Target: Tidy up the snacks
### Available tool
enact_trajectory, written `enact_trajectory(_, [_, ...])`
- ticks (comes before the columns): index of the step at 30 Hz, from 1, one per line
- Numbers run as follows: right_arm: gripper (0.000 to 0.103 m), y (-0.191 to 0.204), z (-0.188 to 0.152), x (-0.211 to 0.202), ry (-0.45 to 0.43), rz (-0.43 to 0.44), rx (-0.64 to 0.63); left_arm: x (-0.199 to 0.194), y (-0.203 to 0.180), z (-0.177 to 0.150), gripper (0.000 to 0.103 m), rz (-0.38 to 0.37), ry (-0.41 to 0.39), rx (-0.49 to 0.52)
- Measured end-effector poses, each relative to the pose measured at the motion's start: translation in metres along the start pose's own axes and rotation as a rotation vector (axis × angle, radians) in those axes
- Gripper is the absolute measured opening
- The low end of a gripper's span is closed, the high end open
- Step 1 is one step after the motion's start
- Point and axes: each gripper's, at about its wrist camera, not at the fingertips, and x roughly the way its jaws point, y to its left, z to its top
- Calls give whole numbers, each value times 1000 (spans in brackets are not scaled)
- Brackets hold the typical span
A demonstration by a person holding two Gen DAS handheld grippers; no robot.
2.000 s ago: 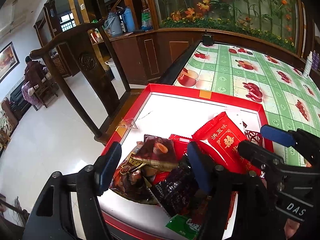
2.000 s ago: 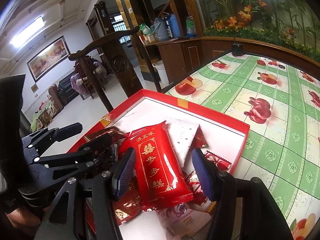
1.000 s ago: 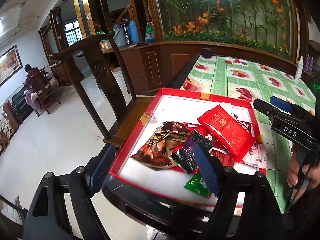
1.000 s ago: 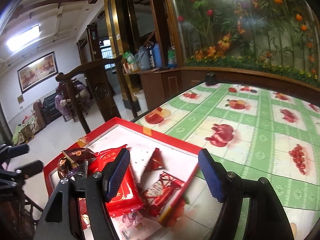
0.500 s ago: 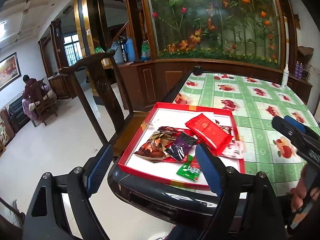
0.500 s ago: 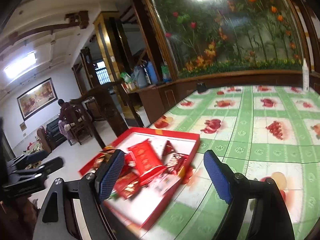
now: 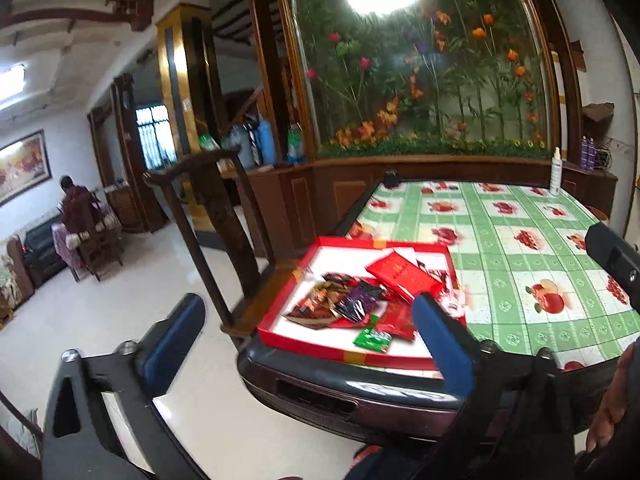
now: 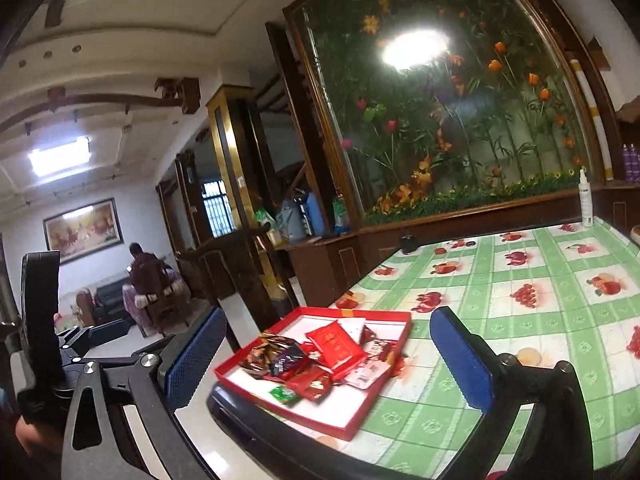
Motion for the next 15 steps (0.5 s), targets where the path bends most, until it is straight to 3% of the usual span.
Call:
enact_trajectory(3, [103,10,-7,1,-12,-3,-43,0,0,0,103,-9,-7,-1])
enact_trajectory(7, [103,23,-16,14,48,-29,-125,5,-1,-2,103,0,9,6])
enact_trajectory(15, [103,24,-24,20,76,-7,-111,0,1,-7,103,5,14,5])
